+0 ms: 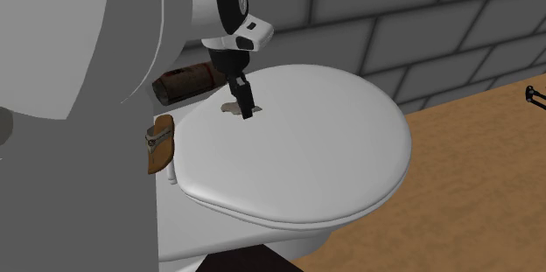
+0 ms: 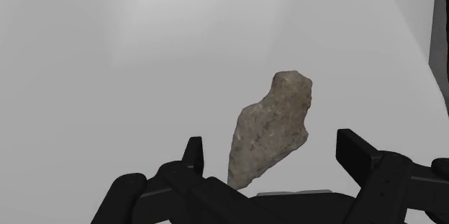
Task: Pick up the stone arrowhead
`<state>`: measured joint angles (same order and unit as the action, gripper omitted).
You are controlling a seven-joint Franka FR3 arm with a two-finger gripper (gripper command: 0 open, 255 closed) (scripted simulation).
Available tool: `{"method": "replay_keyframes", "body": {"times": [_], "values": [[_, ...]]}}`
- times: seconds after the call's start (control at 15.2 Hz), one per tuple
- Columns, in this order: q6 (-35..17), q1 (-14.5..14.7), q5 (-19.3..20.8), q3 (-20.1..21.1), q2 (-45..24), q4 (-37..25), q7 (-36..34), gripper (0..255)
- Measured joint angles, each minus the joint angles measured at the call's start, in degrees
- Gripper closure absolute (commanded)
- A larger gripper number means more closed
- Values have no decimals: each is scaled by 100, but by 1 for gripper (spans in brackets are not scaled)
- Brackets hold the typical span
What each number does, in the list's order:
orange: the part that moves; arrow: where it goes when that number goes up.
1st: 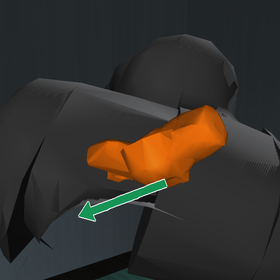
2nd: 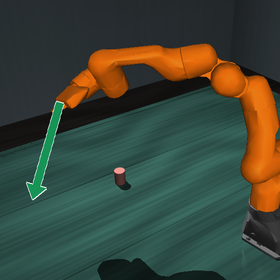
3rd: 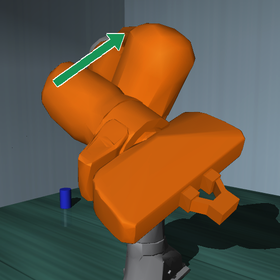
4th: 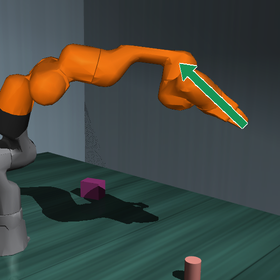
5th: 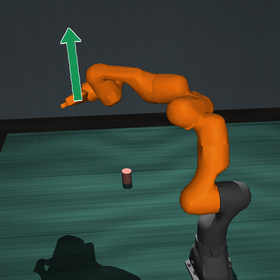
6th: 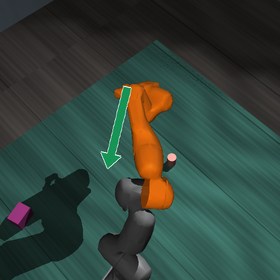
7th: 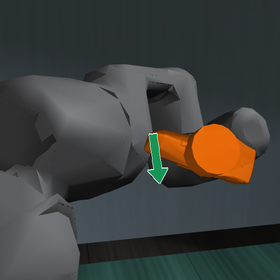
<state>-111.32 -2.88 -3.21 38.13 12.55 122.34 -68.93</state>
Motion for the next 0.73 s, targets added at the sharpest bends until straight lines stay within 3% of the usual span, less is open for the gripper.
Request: {"method": "replay_keyframes", "body": {"times": [0.07,0.13,0.73], "values": [[-51,2,11,16,-23,31,-21,0],[-79,2,13,19,-28,55,-25,255],[-109,3,11,19,-24,86,-24,255]]}}
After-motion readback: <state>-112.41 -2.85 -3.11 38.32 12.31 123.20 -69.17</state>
